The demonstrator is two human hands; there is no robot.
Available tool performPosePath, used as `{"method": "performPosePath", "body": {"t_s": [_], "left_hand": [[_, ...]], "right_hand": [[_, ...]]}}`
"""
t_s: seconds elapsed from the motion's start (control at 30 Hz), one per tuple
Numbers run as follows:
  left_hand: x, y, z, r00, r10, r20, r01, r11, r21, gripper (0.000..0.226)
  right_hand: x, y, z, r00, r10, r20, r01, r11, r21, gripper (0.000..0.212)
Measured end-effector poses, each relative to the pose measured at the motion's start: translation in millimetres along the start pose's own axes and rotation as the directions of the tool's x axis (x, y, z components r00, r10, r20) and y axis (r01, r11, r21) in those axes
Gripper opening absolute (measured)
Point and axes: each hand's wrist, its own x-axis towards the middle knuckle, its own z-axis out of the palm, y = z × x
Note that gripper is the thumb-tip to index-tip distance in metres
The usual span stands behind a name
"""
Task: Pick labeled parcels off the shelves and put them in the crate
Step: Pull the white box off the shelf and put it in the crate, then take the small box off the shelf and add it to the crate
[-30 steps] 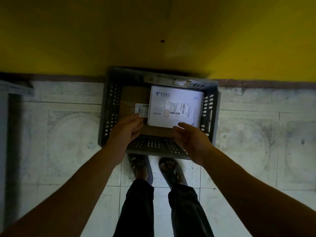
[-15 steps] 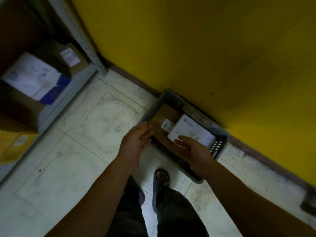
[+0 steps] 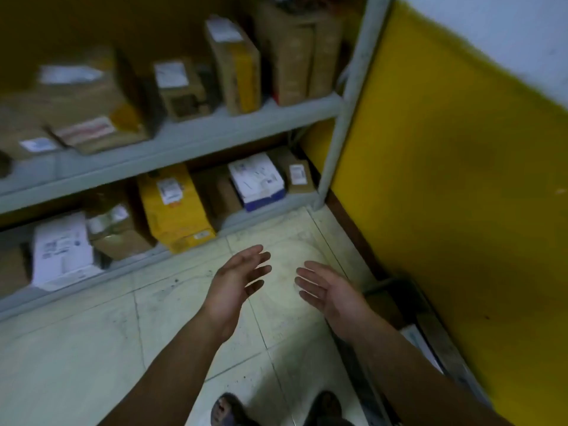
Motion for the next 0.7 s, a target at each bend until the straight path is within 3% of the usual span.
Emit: {"method": "performPosePath", "body": {"t_s": [0.27,0.43,0.7], "left_hand": [[-70,88,-147,0.973,0.198,-0.122,-0.214,0.968,-0.129,0.029],[-100,126,-213,0.936,0.281,-0.213,-0.316,0.936,-0.153,0.028],[-130,185,-286,0.863,0.389,-0.322,-0.443,0.889,-0.115,0.049]], "right_hand": [[-40,-29,196,0.963,-0.095,0.251,0.116,0.991,-0.068,0.027],[-60,-46,282,0.923,-0.122,0.364,0.157,0.985,-0.067,0.027],[-70,-71,392,0.853,-0.131,0.505,0.231,0.963,-0.141,0.030]]}}
